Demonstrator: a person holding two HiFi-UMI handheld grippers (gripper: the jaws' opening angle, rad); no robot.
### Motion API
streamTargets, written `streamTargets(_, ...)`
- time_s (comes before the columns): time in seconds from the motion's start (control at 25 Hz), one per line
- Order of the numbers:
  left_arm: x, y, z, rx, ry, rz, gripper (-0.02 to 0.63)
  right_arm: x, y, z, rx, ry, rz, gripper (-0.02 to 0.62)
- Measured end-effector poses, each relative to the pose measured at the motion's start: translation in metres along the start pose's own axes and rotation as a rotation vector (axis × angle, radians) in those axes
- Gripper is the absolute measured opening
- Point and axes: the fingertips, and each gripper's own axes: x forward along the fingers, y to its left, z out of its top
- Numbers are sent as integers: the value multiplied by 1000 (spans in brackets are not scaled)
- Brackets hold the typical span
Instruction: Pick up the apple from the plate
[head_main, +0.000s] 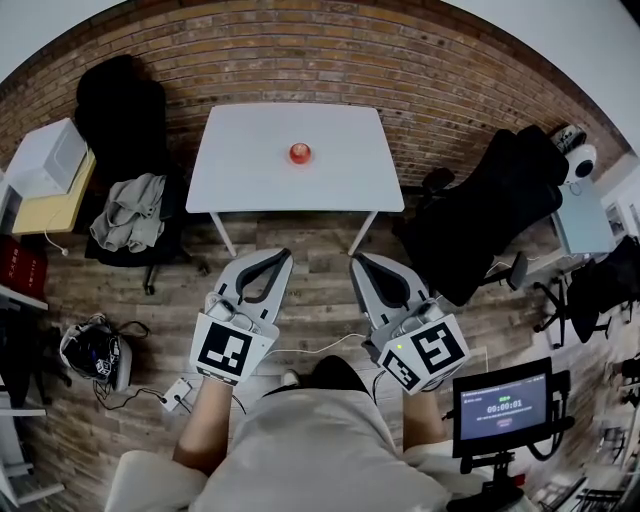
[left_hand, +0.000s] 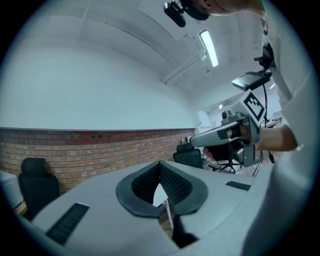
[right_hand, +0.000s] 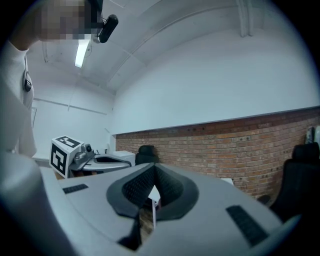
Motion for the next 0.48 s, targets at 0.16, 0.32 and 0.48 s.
streamTargets(0.16, 0, 3, -5, -11, 14, 3, 3, 0, 0, -2, -2, 5, -16, 0)
streamTargets(0.32, -2, 12, -6, -28, -1, 34, 3, 5, -3, -1, -9, 0, -35, 0)
streamTargets(0.48, -5, 24, -10, 4, 6, 83, 3, 12, -4, 0, -14, -13, -36, 0)
